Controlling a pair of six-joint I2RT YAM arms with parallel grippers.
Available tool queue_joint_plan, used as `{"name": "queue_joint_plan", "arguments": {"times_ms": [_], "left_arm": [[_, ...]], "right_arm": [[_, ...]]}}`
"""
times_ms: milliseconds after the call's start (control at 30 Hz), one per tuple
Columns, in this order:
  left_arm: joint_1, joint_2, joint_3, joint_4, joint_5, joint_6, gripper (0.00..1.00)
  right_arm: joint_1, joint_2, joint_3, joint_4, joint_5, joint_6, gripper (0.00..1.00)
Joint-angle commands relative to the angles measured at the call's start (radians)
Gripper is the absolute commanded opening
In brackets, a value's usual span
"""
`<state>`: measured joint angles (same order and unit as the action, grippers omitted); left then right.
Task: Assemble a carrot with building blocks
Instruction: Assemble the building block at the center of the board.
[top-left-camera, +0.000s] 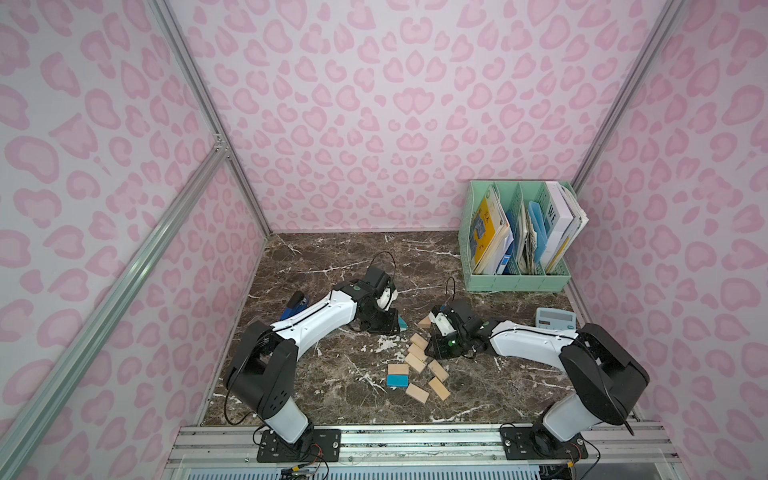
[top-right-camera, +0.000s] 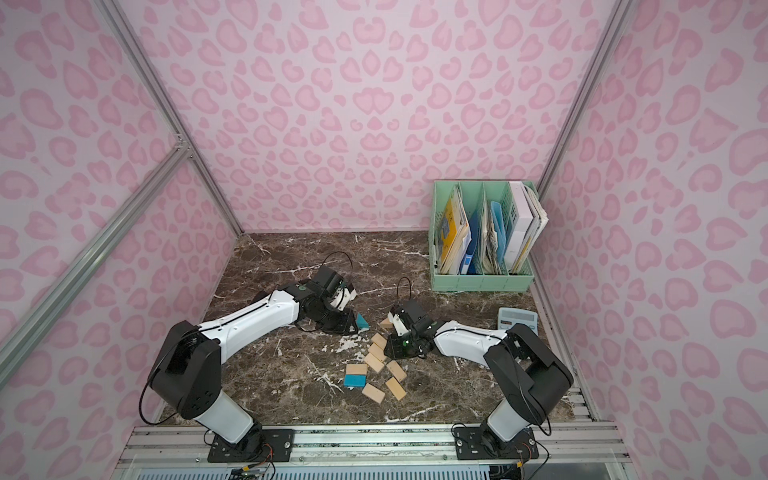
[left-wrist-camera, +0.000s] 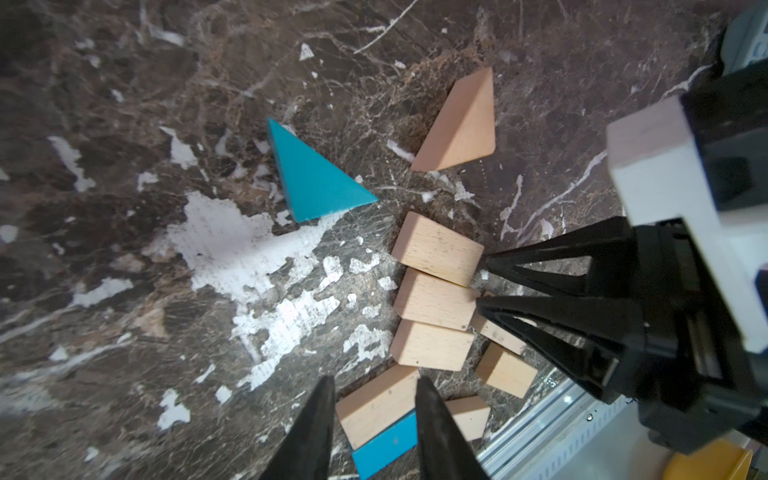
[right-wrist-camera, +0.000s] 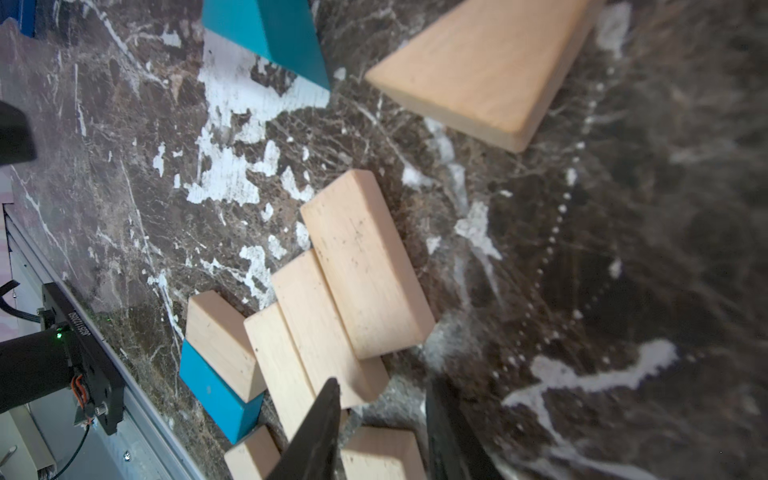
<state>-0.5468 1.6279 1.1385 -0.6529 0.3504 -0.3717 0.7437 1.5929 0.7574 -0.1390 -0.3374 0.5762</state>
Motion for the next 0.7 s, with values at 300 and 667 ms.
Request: {"name": "queue_joint_plan", "arguments": {"times_ms": [300,667], "left_arm": [[0.021,-0.029,-0.04,-0.02,-0.026,0.007,0.35],[0.027,-0.029,-0.032,-0.029,-0.027,0.018,0.35]], "right_arm": [[-0.019,0.094,0.087,0.039,-0.039,-0.031,0.35],[-0.037,0.14,0.169,-0.003,-0.006,-0.076,0.34]]}}
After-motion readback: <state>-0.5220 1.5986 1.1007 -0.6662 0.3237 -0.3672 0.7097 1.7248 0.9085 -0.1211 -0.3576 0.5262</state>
